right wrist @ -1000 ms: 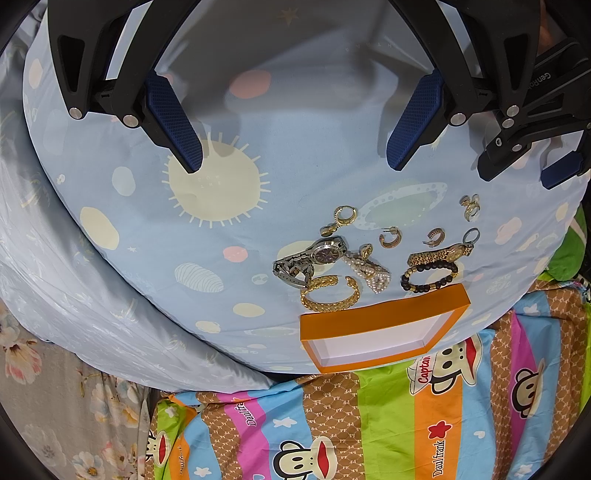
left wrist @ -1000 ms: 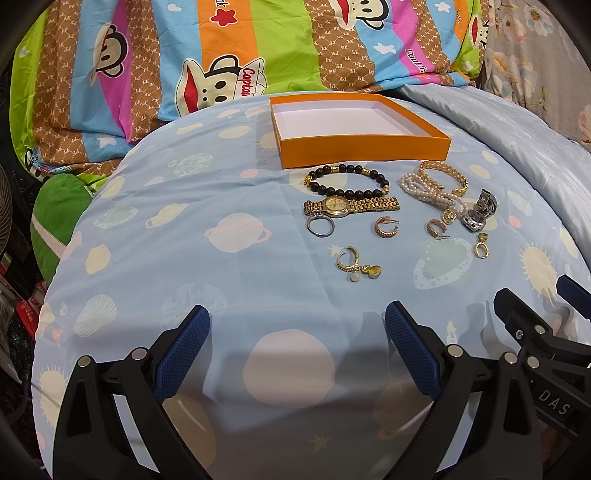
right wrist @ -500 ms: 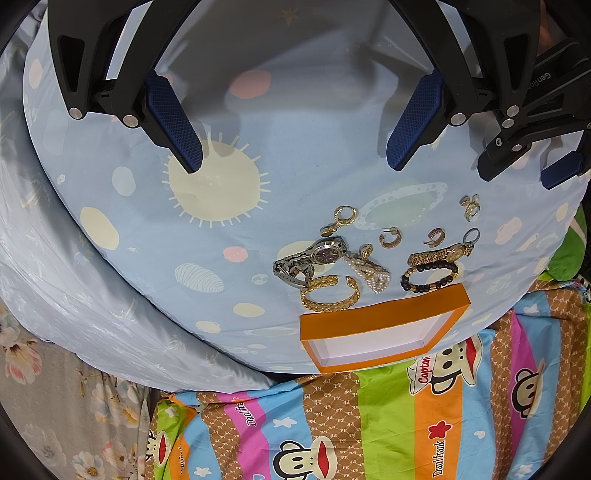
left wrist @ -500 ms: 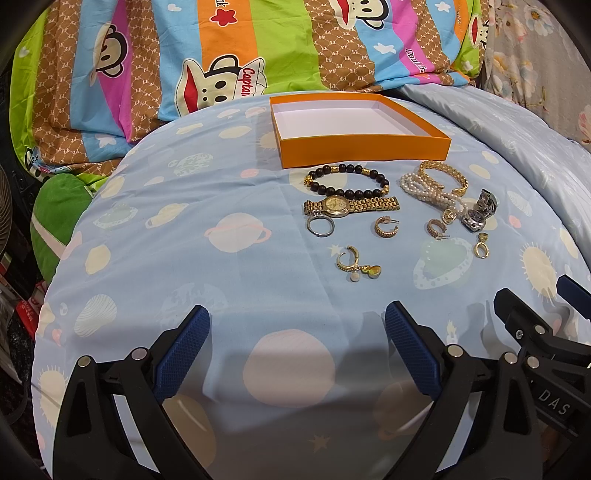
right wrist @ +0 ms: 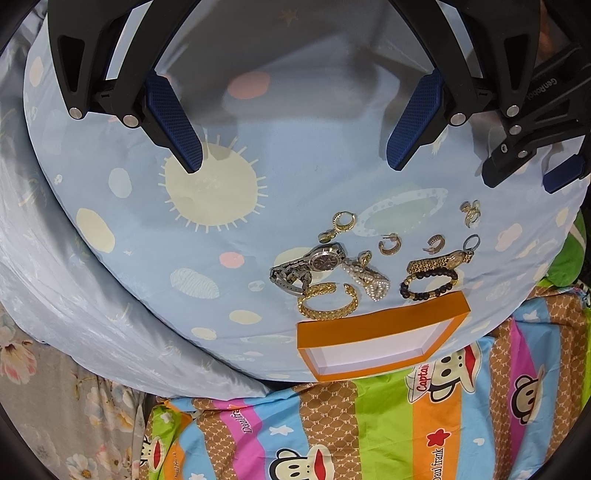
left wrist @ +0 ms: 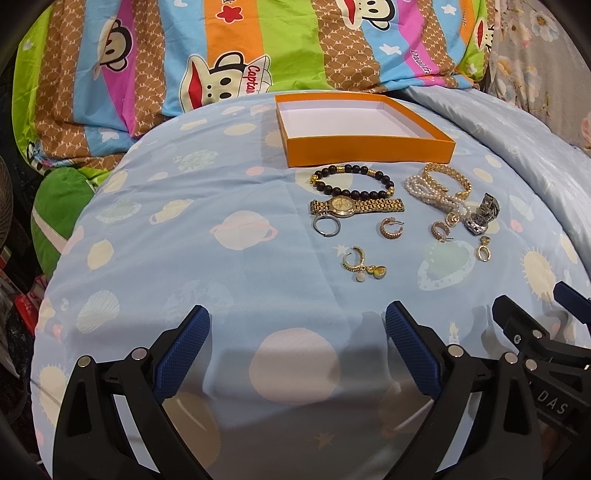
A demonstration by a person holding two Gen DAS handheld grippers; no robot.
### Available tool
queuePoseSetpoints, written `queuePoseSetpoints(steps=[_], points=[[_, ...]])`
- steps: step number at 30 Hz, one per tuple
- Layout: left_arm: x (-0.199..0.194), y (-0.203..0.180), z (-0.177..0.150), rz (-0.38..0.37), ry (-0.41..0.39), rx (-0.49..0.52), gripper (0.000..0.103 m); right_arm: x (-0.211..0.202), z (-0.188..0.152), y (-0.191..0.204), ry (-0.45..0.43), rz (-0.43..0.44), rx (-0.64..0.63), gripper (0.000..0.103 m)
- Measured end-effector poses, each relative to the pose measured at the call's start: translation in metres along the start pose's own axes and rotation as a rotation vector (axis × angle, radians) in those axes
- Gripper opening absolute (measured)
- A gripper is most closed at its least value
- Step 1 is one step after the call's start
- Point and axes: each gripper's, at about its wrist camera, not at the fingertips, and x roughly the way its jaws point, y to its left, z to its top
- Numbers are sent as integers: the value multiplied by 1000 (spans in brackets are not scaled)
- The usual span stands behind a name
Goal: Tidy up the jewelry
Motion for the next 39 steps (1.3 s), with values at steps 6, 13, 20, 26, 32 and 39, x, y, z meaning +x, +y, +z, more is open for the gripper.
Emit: queuePoseSetpoints(steps=[6,13,20,26,32,39], points=[[-8,19,9,-2,-15,-26,94,1,18,-14,9,42,34,98],[-2,41,32,-23,-20,-87,94,15,50,-17,-19,61,30,89],[11,39,35,-3,-10,-65,94,41,69,-14,-4,79,31,54],[19,35,34,-14,3,-48,94,57,75,-14,9,114,49,35],[23,31,36,-25,6,-42,94,61,76,-14,-2,110,39,28],[21,26,32,-53,15,-30,94,41,72,-20,-74,115,63,27]])
